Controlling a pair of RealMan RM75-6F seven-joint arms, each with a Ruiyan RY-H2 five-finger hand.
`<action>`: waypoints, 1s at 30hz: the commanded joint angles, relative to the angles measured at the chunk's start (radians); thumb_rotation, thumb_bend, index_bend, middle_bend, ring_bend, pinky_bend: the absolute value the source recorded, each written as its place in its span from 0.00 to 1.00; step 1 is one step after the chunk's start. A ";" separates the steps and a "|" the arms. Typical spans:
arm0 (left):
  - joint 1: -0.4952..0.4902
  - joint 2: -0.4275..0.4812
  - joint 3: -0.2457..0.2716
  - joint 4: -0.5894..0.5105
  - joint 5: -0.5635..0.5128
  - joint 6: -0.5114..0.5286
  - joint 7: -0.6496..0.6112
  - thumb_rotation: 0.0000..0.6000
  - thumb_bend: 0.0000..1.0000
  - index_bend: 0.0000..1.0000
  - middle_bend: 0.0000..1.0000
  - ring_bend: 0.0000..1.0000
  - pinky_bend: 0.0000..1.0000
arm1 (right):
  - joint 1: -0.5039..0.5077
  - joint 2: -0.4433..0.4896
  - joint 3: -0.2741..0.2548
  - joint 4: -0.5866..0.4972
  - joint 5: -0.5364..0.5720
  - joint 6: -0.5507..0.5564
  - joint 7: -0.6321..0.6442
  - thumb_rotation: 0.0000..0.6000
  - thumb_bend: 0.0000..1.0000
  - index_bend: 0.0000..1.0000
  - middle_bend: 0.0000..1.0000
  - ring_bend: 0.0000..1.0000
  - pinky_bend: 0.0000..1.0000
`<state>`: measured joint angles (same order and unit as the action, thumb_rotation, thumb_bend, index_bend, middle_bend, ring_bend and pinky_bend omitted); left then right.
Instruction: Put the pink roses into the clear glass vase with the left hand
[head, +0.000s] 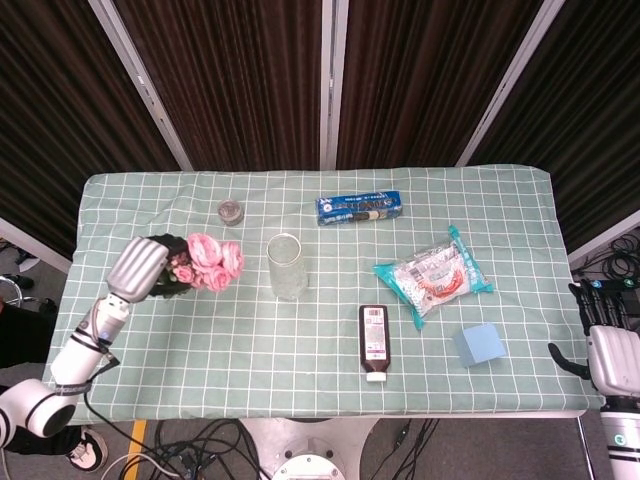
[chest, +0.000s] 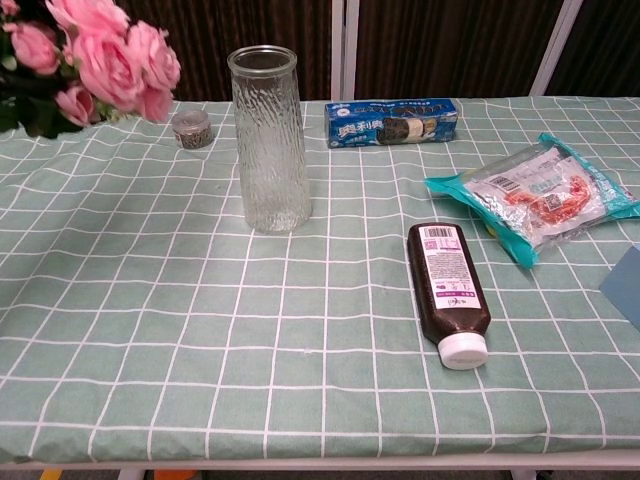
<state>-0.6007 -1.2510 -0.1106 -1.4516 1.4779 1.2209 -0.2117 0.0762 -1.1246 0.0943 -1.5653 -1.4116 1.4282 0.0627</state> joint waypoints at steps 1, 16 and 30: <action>0.019 0.000 -0.067 0.035 -0.034 0.081 -0.031 1.00 0.30 0.52 0.52 0.46 0.60 | -0.002 -0.001 -0.001 -0.001 -0.005 0.005 0.002 1.00 0.17 0.00 0.00 0.00 0.00; 0.000 -0.277 -0.337 -0.039 -0.188 0.313 -0.261 1.00 0.30 0.52 0.52 0.46 0.60 | -0.002 -0.012 -0.006 0.003 0.000 -0.004 0.004 1.00 0.17 0.00 0.00 0.00 0.00; -0.149 -0.500 -0.481 -0.025 -0.261 0.290 -0.341 1.00 0.31 0.52 0.52 0.46 0.60 | 0.000 -0.008 -0.005 -0.008 0.017 -0.022 -0.001 1.00 0.17 0.00 0.00 0.00 0.00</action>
<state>-0.7318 -1.7330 -0.5767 -1.4911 1.2256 1.5209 -0.5436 0.0764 -1.1330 0.0896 -1.5731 -1.3943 1.4059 0.0619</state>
